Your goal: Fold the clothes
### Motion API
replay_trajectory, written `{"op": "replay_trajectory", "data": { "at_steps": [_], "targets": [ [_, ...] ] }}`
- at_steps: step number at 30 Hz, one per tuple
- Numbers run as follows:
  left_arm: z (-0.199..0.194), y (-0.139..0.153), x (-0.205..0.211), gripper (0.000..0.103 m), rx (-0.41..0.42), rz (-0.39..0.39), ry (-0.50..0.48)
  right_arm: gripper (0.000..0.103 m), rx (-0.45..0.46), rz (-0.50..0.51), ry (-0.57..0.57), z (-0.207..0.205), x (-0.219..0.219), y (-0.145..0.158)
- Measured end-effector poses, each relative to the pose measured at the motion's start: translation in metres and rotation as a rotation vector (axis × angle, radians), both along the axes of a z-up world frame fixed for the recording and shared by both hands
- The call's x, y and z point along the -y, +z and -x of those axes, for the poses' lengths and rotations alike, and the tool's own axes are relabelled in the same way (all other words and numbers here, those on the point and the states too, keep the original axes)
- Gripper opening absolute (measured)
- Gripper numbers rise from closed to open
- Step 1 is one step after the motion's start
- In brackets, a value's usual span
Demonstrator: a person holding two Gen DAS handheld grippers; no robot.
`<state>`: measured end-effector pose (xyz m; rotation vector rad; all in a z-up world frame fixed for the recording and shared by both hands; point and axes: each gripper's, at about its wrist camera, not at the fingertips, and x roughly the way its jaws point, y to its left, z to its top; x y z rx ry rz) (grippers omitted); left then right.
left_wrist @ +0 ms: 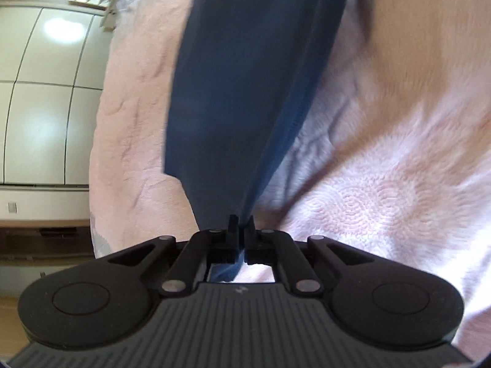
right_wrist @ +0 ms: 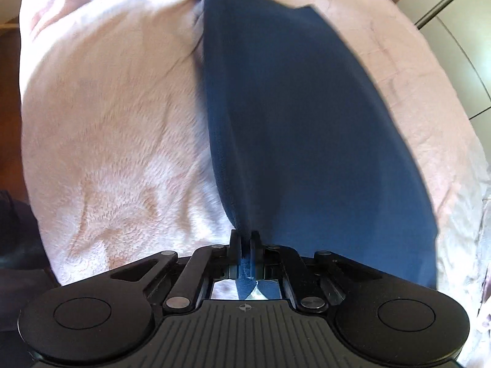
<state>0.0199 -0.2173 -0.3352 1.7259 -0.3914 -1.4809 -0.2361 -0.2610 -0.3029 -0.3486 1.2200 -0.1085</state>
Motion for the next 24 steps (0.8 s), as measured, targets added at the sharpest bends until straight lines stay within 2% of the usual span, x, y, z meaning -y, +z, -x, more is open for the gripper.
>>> {"op": "replay_trajectory", "data": {
  "at_steps": [3,6,9,12,17,18,19,21,23,24],
  "targets": [
    [0.012,0.036,-0.033,0.002,-0.032,-0.029,-0.023,0.003,0.037,0.005,0.005,0.016,0.006,0.04],
    [0.028,0.07,-0.072,0.001,-0.063,-0.074,-0.056,0.003,0.021,-0.022,0.032,0.043,-0.001,0.072],
    [0.047,0.084,-0.12,0.001,-0.095,-0.189,-0.049,0.003,-0.04,-0.097,0.079,0.078,-0.011,0.086],
    [0.066,0.077,-0.164,0.001,-0.122,-0.302,-0.028,0.002,-0.106,-0.181,0.116,0.11,-0.035,0.075],
    [0.086,0.051,-0.178,0.001,-0.132,-0.348,0.06,0.004,-0.158,-0.224,0.104,0.112,-0.045,0.073],
    [0.084,0.053,-0.173,0.002,-0.142,-0.361,0.068,0.004,-0.167,-0.231,0.1,0.111,-0.046,0.073],
    [0.081,0.055,-0.169,0.004,-0.152,-0.374,0.076,0.007,-0.176,-0.237,0.096,0.11,-0.046,0.074],
    [0.063,0.065,-0.155,0.009,-0.207,-0.408,0.073,0.022,-0.193,-0.25,0.088,0.107,-0.048,0.075],
    [0.045,0.082,-0.157,0.011,-0.278,-0.447,0.083,0.047,-0.211,-0.263,0.08,0.105,-0.05,0.076],
    [0.036,0.092,-0.162,0.012,-0.317,-0.466,0.089,0.048,-0.219,-0.269,0.076,0.104,-0.05,0.077]
  ]
}}
